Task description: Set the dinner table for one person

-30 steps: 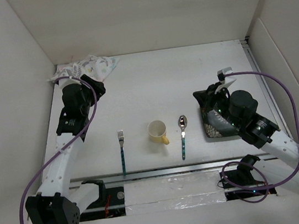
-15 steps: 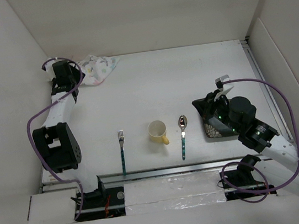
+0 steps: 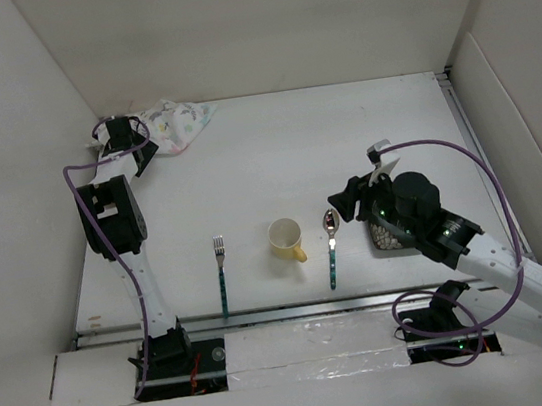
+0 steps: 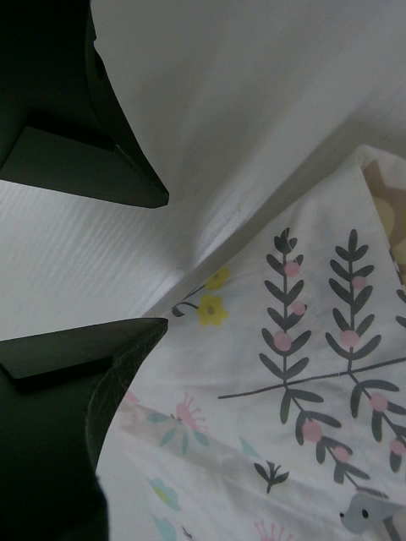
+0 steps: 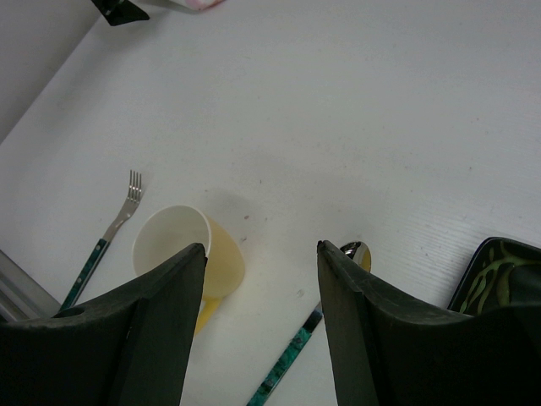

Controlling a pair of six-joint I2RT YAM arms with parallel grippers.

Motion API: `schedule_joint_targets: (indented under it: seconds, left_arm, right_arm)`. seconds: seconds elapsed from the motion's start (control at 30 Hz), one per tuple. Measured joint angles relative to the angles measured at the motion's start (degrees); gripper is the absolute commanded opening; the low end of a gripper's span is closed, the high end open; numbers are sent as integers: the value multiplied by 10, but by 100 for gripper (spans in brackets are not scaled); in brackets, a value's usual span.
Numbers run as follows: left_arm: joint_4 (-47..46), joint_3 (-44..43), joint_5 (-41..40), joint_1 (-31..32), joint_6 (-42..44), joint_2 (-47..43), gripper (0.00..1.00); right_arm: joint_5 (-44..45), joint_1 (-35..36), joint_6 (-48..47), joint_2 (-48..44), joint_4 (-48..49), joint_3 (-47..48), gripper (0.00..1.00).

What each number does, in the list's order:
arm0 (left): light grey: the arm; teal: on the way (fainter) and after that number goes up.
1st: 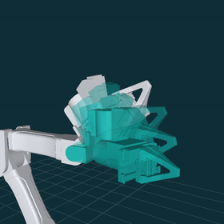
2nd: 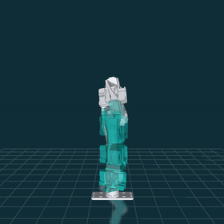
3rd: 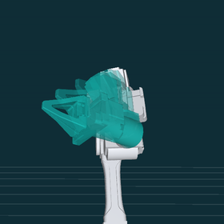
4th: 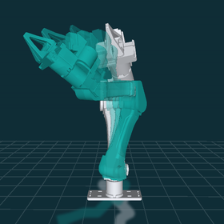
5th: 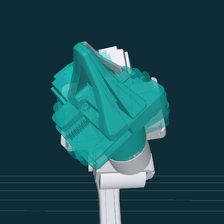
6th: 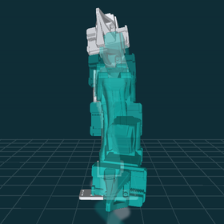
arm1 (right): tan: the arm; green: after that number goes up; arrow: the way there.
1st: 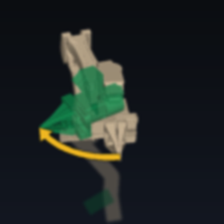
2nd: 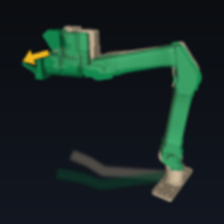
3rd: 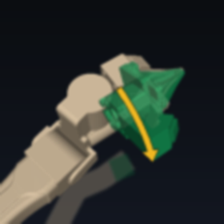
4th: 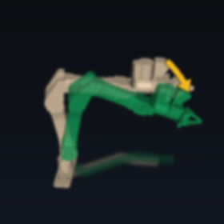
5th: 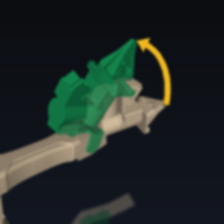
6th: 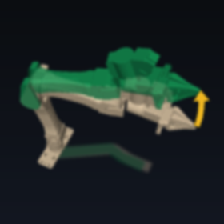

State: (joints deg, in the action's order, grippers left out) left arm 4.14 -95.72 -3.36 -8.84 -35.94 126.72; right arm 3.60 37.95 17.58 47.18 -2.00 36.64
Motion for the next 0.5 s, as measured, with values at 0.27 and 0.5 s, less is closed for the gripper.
schedule_joint_targets:
  seconds: [0.27, 0.5]
  left_arm:
    - [-35, -72, 41, 4, -26, 72, 40]
    - [-48, -143, 75, 14, -27, 120, 0]
  right_arm:
    - [-15, 4, -2, 79, 39, 4, 61]
    - [-33, 5, 3, 137, 60, 17, 60]
